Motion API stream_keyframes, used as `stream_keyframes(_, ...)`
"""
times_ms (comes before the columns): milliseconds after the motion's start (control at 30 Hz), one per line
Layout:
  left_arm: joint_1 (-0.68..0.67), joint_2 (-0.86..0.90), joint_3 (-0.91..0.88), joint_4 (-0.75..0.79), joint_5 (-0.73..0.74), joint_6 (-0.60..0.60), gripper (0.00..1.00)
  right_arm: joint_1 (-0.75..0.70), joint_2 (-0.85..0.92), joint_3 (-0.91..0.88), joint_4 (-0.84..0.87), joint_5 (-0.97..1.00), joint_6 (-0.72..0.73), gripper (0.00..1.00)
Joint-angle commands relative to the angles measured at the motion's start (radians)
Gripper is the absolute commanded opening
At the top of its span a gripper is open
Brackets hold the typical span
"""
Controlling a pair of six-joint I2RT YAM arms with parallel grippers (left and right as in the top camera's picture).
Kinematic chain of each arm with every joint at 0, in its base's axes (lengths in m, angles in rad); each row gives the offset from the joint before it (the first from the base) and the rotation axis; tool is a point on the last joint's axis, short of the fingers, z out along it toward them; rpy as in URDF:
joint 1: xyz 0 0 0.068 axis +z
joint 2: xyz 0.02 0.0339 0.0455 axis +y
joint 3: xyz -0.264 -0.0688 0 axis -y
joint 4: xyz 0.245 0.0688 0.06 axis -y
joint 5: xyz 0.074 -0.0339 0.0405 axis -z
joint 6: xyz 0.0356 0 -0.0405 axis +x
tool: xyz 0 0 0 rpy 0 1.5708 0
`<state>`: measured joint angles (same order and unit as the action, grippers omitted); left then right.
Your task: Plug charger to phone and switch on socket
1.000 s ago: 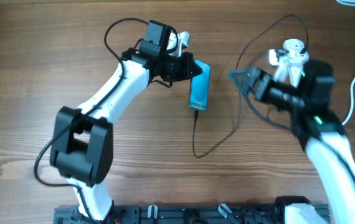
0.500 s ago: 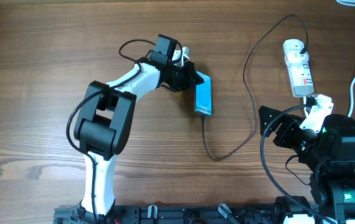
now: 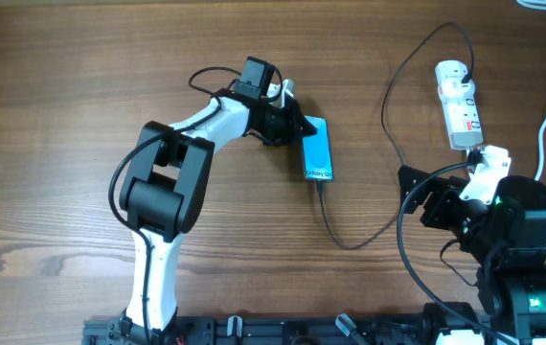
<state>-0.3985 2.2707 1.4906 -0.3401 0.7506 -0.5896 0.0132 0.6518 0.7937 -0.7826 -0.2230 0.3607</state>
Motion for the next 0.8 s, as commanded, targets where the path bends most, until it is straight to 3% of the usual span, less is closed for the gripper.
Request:
stream_keyframes(0,0.017,0.085,-0.052,-0.030,-0.211,-0.010,0.12,0.000,0.001,-0.001,-0.008,0.012,-0.016,1.00)
stream_keyframes(233,0.016,0.091,-0.062,-0.002,-0.229,-0.056,0.15,0.000,0.001,-0.001,-0.024,0.013,-0.016,1.00)
stream_keyframes(567,0.015,0.092,-0.062,-0.015,-0.232,-0.069,0.37,0.000,0.001,-0.001,-0.027,0.013,-0.016,0.99)
stream_keyframes(767,0.022,0.092,-0.062,-0.031,-0.232,-0.043,0.36,0.000,0.001,-0.001,-0.030,0.013,-0.012,1.00)
